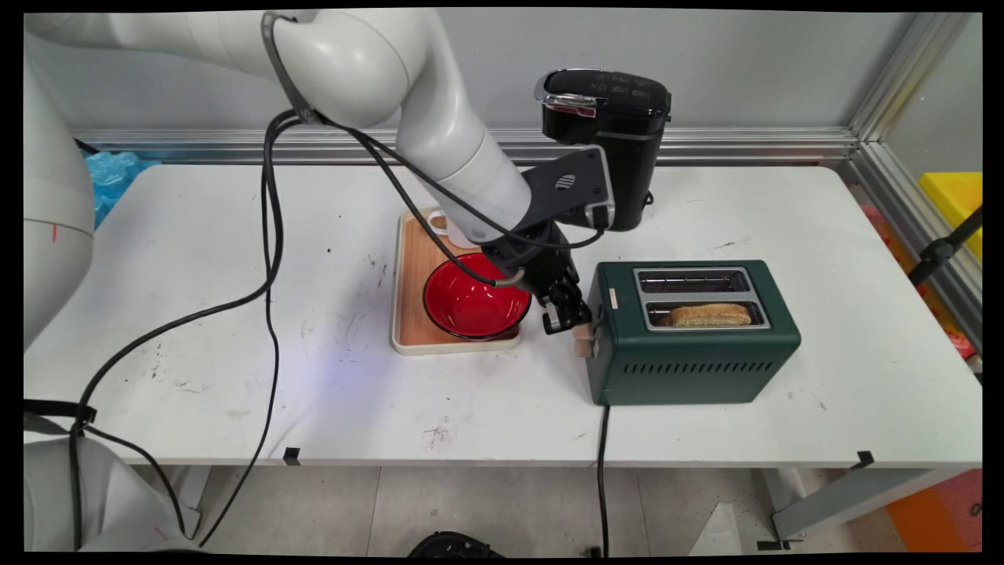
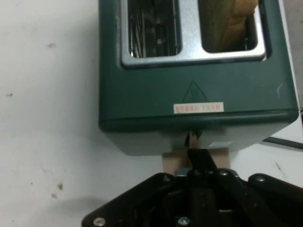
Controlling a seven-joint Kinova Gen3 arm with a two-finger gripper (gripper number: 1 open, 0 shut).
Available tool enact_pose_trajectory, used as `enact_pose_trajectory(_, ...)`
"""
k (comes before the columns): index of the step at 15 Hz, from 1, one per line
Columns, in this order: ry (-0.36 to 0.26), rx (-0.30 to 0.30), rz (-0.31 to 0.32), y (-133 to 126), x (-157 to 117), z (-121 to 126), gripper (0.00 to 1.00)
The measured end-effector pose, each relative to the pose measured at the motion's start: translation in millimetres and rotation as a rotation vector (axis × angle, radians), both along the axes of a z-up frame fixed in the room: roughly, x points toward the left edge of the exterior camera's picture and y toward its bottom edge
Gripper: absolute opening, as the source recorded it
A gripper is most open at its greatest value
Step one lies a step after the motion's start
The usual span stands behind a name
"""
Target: Press the toaster switch
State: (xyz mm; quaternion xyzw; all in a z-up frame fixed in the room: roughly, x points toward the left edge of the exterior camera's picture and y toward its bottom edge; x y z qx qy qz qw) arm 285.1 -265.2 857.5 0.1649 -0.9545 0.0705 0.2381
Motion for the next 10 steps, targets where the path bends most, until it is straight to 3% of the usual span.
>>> enact_pose_trajectory(10,0.026,-0.003,-0.002,1,6,-17,0.0)
